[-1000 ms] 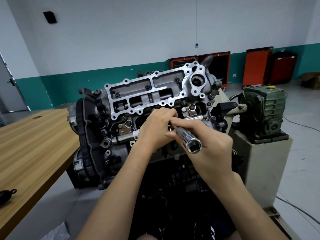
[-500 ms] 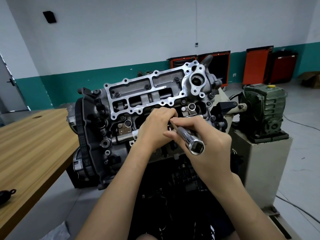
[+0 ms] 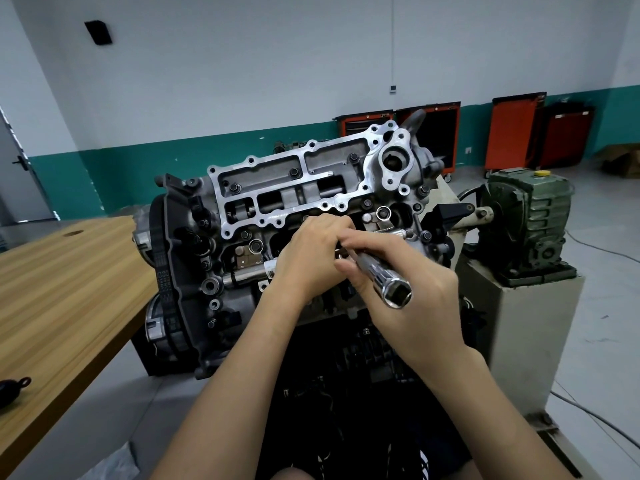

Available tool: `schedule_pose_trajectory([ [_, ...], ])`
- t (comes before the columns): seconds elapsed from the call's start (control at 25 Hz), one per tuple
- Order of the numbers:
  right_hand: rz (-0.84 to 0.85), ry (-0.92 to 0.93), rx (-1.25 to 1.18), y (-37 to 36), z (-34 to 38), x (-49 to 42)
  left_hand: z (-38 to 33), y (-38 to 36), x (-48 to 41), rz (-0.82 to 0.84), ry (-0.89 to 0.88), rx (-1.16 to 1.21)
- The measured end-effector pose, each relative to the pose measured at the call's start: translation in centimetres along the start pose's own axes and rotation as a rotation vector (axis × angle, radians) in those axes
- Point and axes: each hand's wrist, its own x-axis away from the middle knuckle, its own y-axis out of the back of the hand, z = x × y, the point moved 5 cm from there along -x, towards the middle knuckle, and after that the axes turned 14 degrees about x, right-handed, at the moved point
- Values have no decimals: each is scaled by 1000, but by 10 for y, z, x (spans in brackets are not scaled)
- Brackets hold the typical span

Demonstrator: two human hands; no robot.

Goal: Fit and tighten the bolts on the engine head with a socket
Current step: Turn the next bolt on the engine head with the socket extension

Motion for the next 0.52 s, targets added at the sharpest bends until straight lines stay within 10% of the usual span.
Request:
schedule_pose_trajectory([
  [0.52,60,56,-5,-9,7,1,-5,5,3,4,26,69],
])
